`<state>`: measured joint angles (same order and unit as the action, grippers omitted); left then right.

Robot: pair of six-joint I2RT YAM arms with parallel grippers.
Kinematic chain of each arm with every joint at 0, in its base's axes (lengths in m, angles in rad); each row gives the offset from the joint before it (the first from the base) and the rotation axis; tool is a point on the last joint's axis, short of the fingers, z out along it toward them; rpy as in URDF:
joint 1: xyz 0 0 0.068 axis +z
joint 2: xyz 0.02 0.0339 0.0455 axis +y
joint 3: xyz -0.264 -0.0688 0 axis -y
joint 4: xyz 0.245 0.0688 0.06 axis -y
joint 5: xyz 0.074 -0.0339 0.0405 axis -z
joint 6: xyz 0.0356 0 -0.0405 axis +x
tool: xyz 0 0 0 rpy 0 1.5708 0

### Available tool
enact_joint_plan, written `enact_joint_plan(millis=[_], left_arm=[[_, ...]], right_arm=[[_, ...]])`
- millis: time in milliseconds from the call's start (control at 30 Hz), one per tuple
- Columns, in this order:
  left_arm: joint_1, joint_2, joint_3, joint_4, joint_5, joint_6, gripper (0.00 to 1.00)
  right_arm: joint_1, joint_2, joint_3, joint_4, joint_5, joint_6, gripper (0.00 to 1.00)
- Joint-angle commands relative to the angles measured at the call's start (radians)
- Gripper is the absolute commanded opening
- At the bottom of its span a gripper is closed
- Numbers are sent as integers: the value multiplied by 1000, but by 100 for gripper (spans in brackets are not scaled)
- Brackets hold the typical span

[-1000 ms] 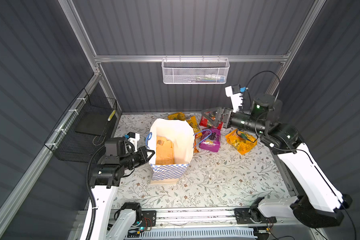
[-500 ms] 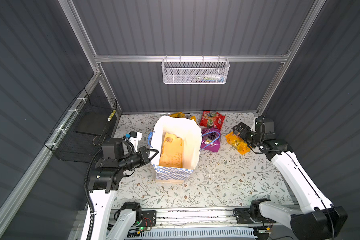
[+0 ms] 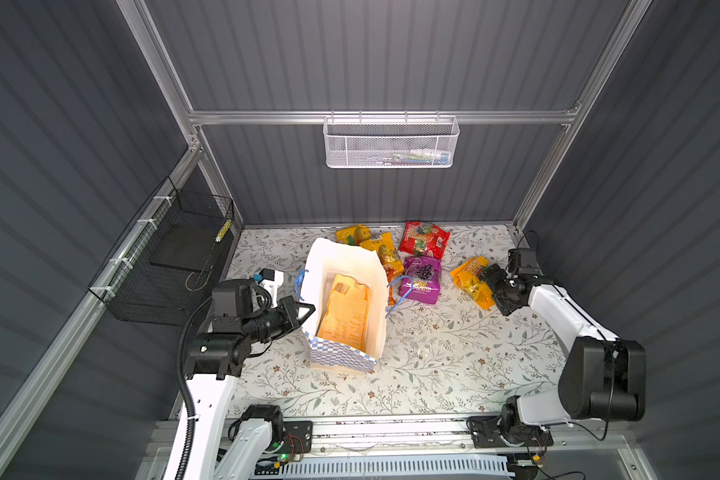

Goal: Place the snacks into the paper bag
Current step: 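Grasp the yellow mango snack bag with the right gripper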

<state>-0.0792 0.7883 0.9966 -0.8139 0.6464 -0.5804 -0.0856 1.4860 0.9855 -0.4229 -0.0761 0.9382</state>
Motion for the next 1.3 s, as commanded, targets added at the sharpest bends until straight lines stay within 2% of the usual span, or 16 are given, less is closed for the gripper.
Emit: enact_joint_plan(millis=[0, 233, 333, 433, 567, 633, 833, 1100, 1267], left_arm=[[-4, -5, -13, -11, -4, 20, 0], [-4, 12, -6, -13, -7, 31, 0], [-4, 14, -2, -11, -8, 33, 0], [-4, 11, 11, -19, -21, 42, 0], [-4, 12, 17, -31, -44, 58, 0], [-4, 14, 10, -25, -46, 59, 0], [-4, 23, -10, 24, -33, 43, 0], [-4, 33, -5, 50, -19, 42, 0], [-4, 26, -15, 59, -8, 44, 0]], right_arm=[[-28, 63, 14, 24, -11, 34, 99], [-57, 196, 35, 81, -66, 40, 98], [-61, 222, 23, 116, -95, 49, 90], [-68, 237, -2, 168, -134, 58, 70], [-81, 236, -42, 228, -180, 68, 36], [-85, 221, -62, 249, -190, 66, 23], [-84, 134, -85, 260, -216, 34, 0], [-70, -90, -102, 229, -233, -7, 0], [-6, -269, -68, 163, -174, -53, 0]])
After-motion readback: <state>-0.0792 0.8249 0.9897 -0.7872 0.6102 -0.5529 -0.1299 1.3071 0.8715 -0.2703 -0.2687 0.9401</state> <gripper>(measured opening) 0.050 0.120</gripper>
